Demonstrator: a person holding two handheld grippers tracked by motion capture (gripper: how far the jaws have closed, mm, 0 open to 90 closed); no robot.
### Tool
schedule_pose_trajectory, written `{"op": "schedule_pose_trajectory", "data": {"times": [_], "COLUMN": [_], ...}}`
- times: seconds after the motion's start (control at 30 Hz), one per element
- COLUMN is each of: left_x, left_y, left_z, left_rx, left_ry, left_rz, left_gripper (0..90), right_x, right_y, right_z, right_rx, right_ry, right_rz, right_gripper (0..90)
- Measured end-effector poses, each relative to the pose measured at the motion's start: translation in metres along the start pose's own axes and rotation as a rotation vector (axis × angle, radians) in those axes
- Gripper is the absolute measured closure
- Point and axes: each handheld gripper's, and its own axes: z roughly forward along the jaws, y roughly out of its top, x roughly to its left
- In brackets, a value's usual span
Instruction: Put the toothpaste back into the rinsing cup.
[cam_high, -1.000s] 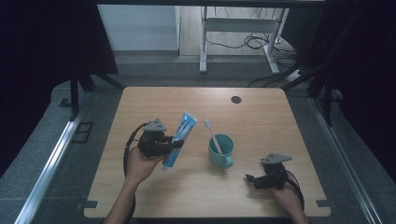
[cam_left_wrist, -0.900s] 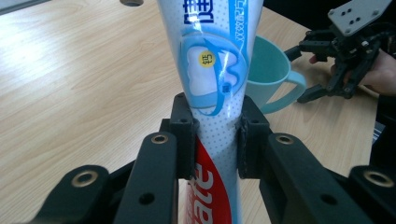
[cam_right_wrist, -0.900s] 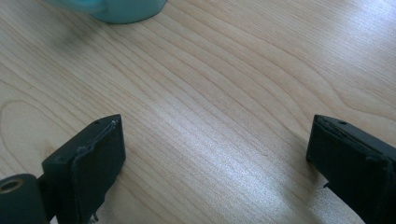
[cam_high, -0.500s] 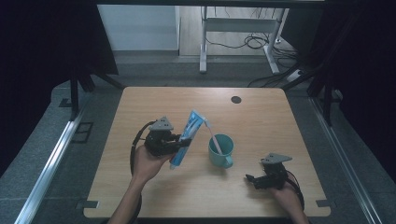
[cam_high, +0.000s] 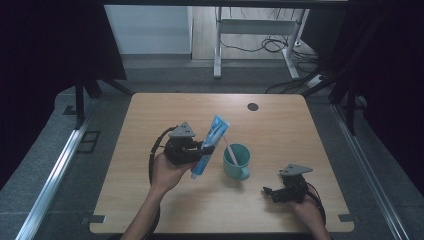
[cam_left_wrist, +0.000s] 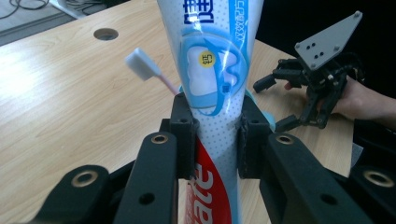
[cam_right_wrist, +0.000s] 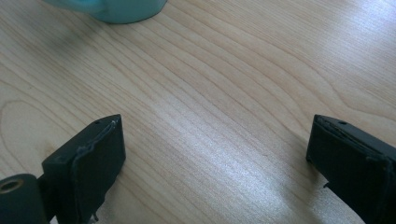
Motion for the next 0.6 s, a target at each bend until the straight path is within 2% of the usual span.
{"op": "schedule_pose_trajectory", "data": {"times": [0.6], "left_x": [-0.018], "left_y": [0.026], "left_z": [0.017], "left_rx": [-0.044], "left_ry": [-0.015], "left_rz": [0.027], "left_gripper": [72.7], "right_x": [0.0], "right_y": [0.0], "right_z": [0.0], "right_rx": [0.001], "right_ry": [0.0], "right_rz": [-0.002], "right_gripper": [4.4]}}
